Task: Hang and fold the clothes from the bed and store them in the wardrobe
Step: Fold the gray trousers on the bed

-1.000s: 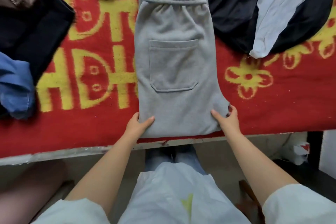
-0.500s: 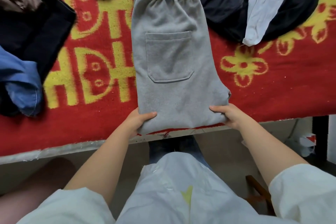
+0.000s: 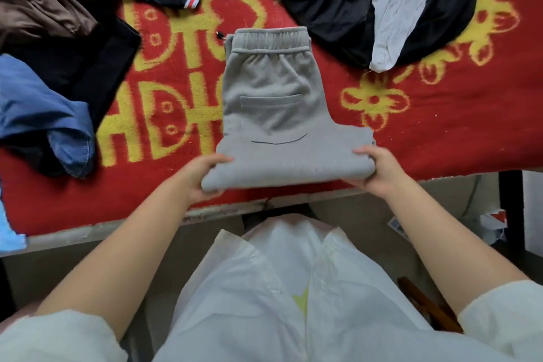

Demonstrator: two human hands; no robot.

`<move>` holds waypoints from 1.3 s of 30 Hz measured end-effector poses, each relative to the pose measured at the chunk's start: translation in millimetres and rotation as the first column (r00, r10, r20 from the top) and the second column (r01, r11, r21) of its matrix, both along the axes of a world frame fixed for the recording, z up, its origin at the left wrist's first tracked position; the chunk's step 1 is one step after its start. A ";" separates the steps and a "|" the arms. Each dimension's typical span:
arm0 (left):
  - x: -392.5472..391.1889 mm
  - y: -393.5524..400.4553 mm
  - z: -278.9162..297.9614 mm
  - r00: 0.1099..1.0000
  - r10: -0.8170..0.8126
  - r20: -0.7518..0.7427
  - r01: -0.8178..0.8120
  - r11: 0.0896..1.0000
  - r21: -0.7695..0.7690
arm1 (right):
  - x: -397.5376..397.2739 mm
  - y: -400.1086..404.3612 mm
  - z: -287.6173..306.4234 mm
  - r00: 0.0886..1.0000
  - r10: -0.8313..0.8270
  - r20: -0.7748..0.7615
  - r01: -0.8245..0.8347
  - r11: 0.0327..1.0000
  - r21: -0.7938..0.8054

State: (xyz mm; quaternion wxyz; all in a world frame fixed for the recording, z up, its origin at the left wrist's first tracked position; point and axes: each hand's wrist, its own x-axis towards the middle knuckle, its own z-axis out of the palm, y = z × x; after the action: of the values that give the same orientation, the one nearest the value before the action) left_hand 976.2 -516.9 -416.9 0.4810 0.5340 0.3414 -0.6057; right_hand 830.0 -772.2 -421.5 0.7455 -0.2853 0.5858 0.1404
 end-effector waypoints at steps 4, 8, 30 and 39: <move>78.0 -38.0 11.3 0.967 0.256 -0.005 -0.254 0.954 -0.157 | 87.4 -26.4 8.3 0.944 -0.267 0.192 0.278 0.960 -0.035; 135.8 -73.4 -6.9 0.811 0.344 0.473 -0.363 0.930 -0.054 | 144.6 -42.5 -2.5 0.975 -0.026 0.220 0.082 0.964 -0.251; 111.2 -62.6 -145.0 0.900 -0.149 0.410 0.145 0.989 0.043 | 124.6 -32.6 -117.8 0.871 0.452 -0.191 -0.476 0.873 -0.107; 62.6 -36.5 -113.7 0.999 0.034 0.040 -0.031 0.996 -0.079 | 95.0 -17.8 -76.0 0.879 0.450 -0.154 -0.447 0.893 0.060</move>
State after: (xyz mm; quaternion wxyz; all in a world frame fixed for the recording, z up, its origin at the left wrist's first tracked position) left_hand 1038.8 -553.4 -530.6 0.5182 0.5216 0.3163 -0.5995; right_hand 925.0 -790.0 -497.5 0.6452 -0.3920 0.5616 0.3387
